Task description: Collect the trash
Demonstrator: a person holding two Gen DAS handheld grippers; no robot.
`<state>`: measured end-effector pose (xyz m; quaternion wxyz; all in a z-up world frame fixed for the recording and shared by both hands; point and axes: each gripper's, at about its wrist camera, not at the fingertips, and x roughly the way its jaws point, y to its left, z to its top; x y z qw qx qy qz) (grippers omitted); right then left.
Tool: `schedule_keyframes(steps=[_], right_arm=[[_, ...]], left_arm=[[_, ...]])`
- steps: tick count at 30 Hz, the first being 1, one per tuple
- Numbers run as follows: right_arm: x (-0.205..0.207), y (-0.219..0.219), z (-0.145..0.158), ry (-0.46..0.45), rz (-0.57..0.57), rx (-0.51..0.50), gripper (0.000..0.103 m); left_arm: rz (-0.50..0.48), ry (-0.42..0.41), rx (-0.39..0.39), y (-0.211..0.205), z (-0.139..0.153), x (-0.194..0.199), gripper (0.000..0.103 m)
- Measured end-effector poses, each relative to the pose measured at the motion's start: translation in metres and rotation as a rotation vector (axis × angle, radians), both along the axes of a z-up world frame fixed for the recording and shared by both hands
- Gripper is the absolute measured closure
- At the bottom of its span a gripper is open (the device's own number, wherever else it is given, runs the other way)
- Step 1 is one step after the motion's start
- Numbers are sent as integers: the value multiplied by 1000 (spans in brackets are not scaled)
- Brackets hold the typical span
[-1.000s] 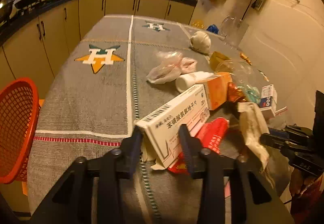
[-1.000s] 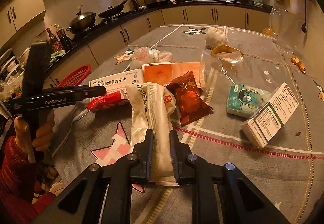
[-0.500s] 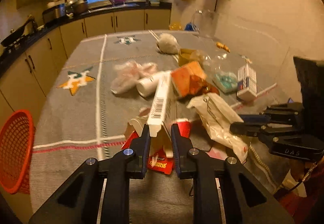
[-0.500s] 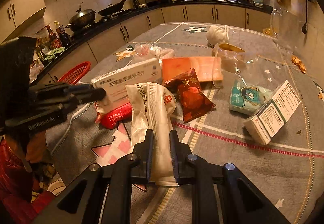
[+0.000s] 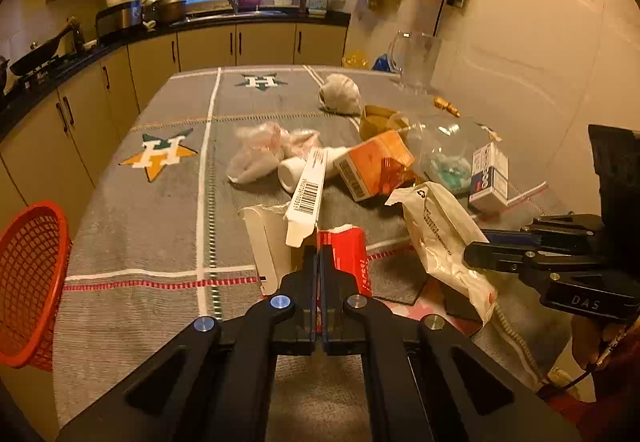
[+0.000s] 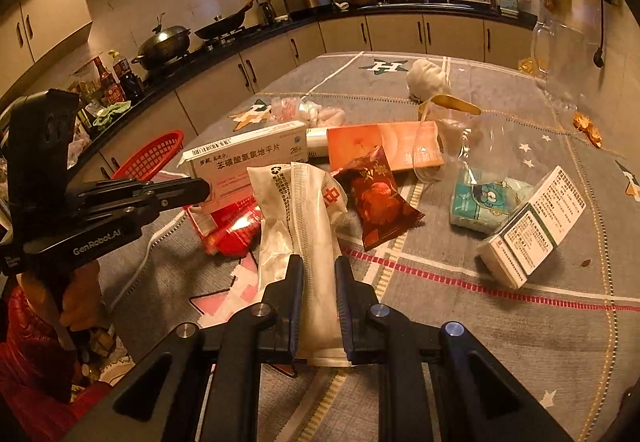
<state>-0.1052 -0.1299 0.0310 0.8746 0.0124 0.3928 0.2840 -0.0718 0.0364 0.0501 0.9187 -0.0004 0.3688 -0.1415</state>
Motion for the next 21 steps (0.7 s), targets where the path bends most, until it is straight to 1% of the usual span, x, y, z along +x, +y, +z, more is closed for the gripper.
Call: schedule_keyframes(steps=[7,21], right_arm=[[-1,1,10,-14,-7,12,86],[1,3,17,-26,-10,24,86]], left_arm=[[13,-48,-27,7,16,-7,102],[33,-98,-44,14,34,-15,103]])
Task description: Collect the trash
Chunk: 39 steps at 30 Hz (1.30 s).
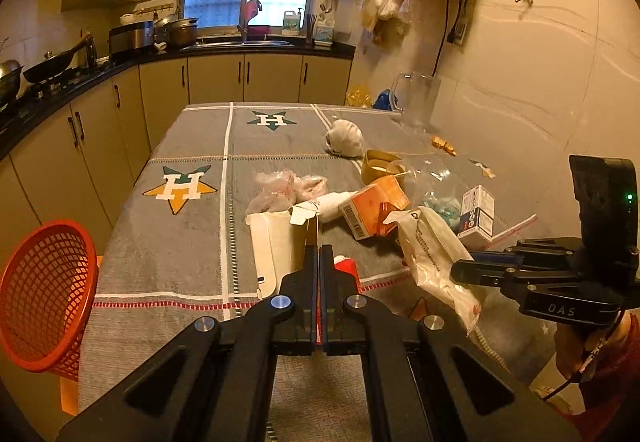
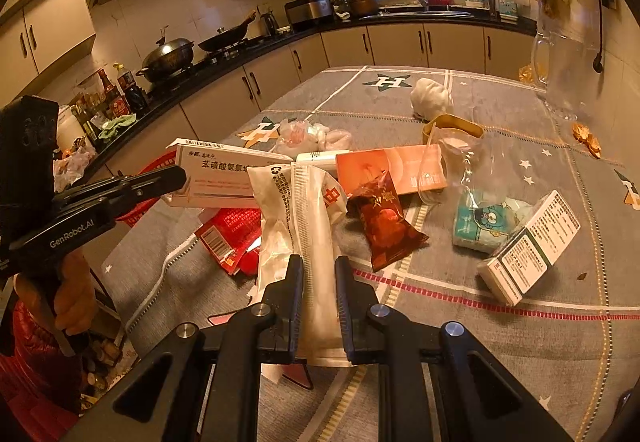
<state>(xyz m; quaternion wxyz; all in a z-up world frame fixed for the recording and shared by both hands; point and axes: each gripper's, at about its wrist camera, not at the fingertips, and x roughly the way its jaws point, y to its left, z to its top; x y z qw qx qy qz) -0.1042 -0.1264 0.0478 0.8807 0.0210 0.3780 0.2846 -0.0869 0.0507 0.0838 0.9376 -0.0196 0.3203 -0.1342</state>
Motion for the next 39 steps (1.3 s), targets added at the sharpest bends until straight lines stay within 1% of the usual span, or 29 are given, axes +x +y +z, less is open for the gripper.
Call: schedule_keyframes(steps=[15,23,30,39], right_arm=[[0,1,6,-9,2,16,86],[5,11,14,-9,22,27,86],[13,41,23,-2,72,32,86],[21,108,41,0,179,30,86]], left_arm=[[14,-49,-17,6,19,-4,103],[55,-78,-19,21,29,-15,103],[113,-104,-40,52,38,-27,103],[247,-151,-58,118,48,-49,103]])
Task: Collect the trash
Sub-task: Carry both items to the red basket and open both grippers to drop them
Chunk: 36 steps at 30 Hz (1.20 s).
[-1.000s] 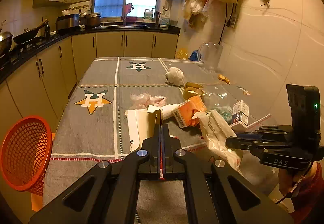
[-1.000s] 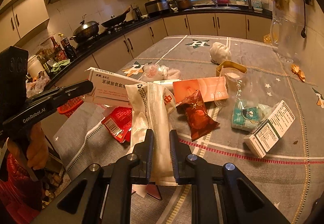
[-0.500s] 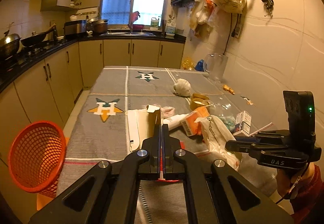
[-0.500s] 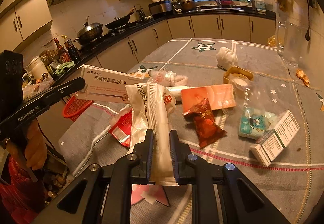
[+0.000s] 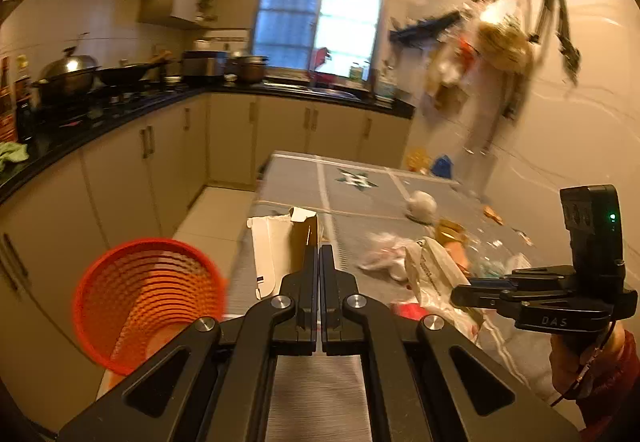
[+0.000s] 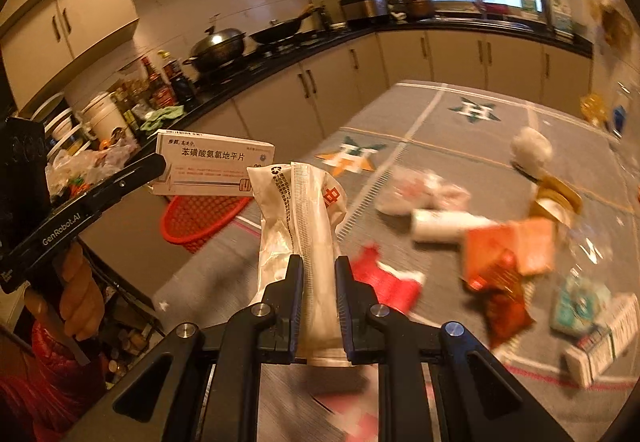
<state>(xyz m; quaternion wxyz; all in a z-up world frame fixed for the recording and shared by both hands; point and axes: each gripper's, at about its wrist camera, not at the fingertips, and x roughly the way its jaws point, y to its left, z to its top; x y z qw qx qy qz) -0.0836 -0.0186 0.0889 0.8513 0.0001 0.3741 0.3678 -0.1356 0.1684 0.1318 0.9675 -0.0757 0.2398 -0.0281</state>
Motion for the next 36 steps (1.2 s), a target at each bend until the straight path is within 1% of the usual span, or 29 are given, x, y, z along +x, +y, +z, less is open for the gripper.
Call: schedule_keyframes(steps=[9,16,22,25,30,31,36], right_arm=[[11,94,13,14,143,-5,86],[28,166,1,57,217,-33,86],[51,215,-17,111,232,-53,86],[61,232,-26,133,233,-63,85],[73,249,-37,166,222,-63,85],[75,250,-39,168,218,-64,83],[85,253,-48,192,198,-61,81]], left_arm=[[157,4,-4,73,-5,-20,103],[252,49,-14,116,-27,-22,103],[286,89,-20,136,-46,-12,103],[297,106,-24,142,-56,-8,103],[310,135,-44,151,-69,-2,103],[311,138,-46,151,-70,-1,103],[325,156,-49,153,-77,3,102]])
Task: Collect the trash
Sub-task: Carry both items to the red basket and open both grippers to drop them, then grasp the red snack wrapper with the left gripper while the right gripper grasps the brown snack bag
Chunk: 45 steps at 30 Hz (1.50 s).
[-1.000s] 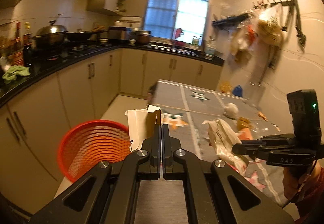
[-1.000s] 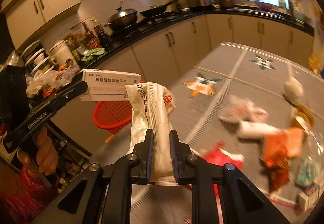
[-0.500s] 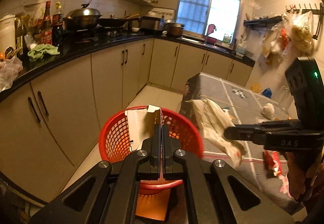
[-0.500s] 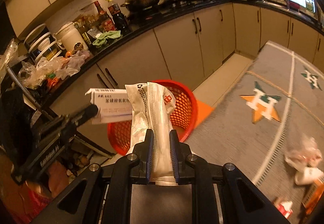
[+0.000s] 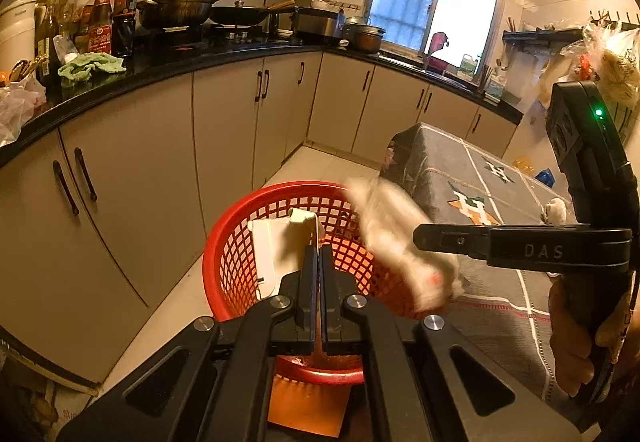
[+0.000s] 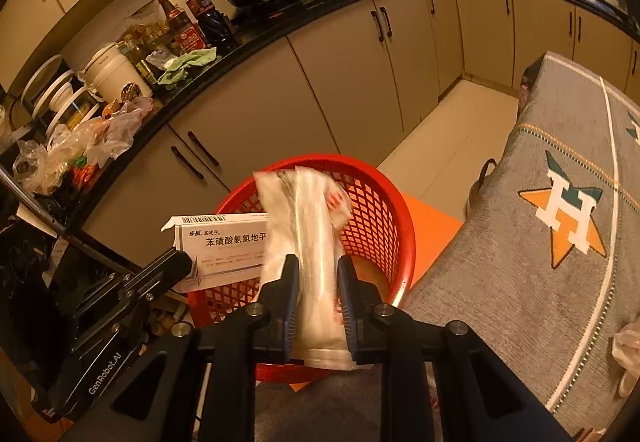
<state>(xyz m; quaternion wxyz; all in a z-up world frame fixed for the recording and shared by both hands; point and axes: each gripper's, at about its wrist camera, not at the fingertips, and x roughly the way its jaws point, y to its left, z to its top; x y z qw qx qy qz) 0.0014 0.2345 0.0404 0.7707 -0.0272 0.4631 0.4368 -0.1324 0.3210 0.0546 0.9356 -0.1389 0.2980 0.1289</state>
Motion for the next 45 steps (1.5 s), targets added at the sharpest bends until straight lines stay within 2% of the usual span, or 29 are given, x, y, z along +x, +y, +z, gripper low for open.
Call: schedule_keyframes(steps=[1,2,3,5,9,11,14,20,26,37,39,43,45], right_arm=[[0,-2,0,1,-2,2,81],[0,-4,1,-1,-3,5,80],[0,-5,3,-5,-4,9,80],[-1,-11,7,-14,-10,19,79],[-7,-29,16,-27,-28,45,77],[-10,-43,19,-33,-43,54,66],[-15,-70,20,-32,-78,67,61],[-20,-134,16,6,-158,85,60],[-30,-202,21,-20,-228,118,60],[-59,-344,11,-148,-470,27,60],[-65,-360,9,-175,-485,0,60],[-69,-374,7,-216,-492,-48,60],[-69,-375,6,-229,-484,-62,57]], left_arm=[[0,0,0,-1,1,1,101],[-1,-1,0,-1,1,1,92],[3,-4,1,-1,1,1,75],[17,-22,13,-2,3,0,61],[2,-40,9,-10,10,-2,61],[-16,-43,7,-17,13,-1,60],[-46,-44,9,-31,16,2,59],[-132,-34,4,-71,17,11,57],[-237,-6,12,-123,17,23,57],[-455,78,-2,-222,5,44,49],[-484,90,7,-239,2,47,40],[-507,119,29,-259,-4,53,40],[-501,138,20,-263,-8,56,40]])
